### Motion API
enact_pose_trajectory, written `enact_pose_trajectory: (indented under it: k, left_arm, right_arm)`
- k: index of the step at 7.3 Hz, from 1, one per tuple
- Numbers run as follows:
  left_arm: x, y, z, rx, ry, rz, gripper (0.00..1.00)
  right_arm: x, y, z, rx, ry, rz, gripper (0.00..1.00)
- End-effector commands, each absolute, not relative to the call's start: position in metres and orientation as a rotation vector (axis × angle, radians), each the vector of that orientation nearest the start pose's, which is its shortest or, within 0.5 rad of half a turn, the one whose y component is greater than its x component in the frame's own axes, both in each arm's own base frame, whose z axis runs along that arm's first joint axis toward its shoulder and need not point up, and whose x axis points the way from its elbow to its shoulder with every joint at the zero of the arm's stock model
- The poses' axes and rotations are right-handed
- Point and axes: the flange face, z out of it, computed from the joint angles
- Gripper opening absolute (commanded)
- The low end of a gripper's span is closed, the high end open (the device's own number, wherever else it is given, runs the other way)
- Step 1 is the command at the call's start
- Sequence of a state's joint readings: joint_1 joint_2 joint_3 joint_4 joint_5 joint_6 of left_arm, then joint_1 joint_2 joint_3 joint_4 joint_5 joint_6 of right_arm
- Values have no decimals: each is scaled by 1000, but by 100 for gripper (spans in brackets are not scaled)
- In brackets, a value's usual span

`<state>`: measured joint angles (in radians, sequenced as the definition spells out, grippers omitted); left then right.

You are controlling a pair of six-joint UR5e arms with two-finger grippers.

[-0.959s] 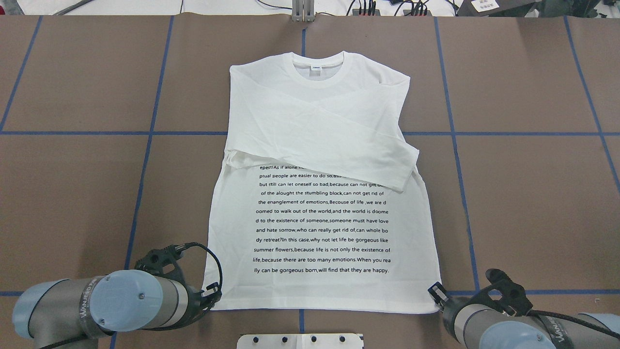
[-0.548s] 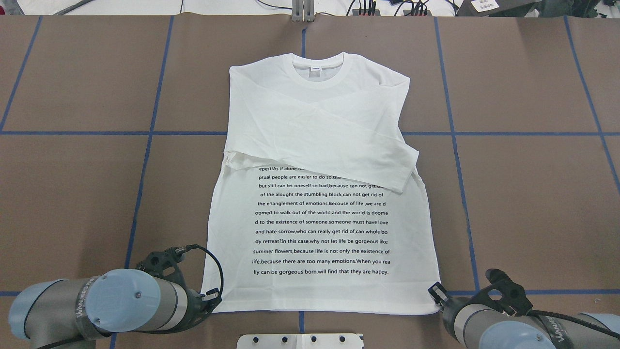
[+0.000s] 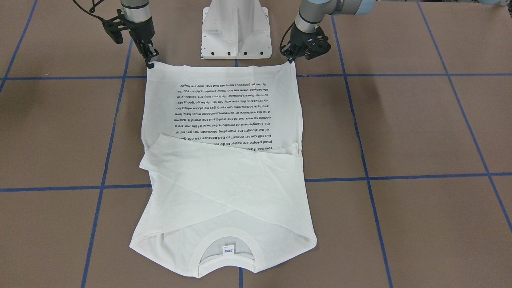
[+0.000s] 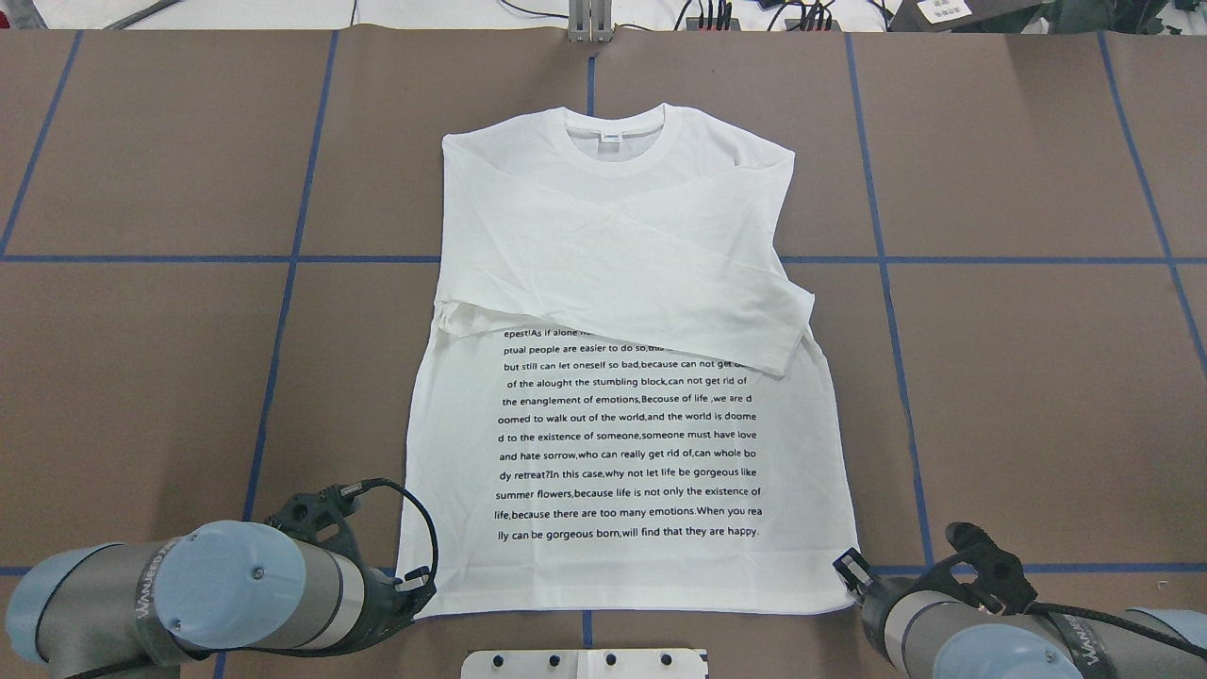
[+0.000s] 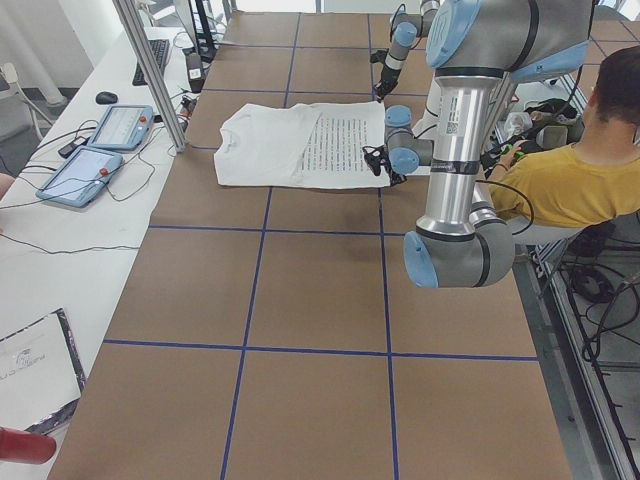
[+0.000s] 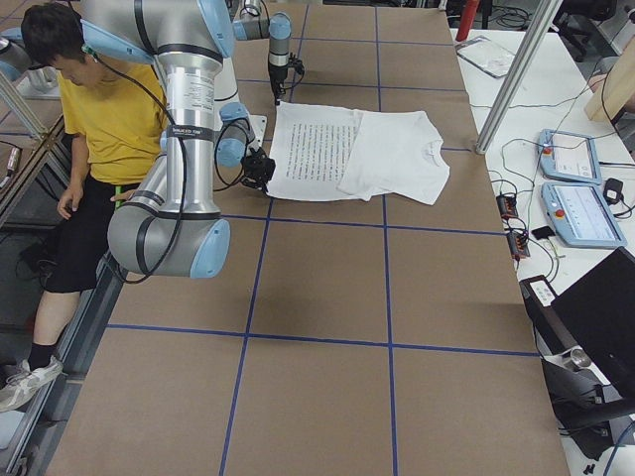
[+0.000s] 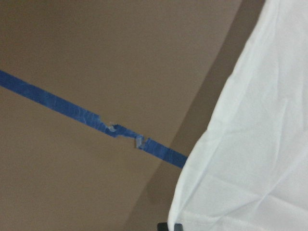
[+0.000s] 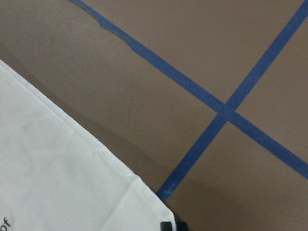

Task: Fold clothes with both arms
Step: 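Grasp the two hem corners with the left and right grippers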

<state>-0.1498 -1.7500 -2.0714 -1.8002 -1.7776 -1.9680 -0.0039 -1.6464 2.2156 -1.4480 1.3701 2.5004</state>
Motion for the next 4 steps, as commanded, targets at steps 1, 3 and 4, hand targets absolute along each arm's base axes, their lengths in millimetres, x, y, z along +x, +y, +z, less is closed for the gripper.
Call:
enact_pose_trajectory:
  k: [1, 3, 4]
  left_arm:
    - [483, -178, 294, -343, 915, -442, 0]
    - [457, -174, 277, -354, 958, -441, 0]
    - [449, -173, 271, -357, 973, -438, 0]
  right_arm:
    - [-433, -146, 376, -158, -746, 942, 0]
    - [-412, -139, 365, -174, -758, 923, 0]
    - [-405, -140, 357, -180, -775, 925, 0]
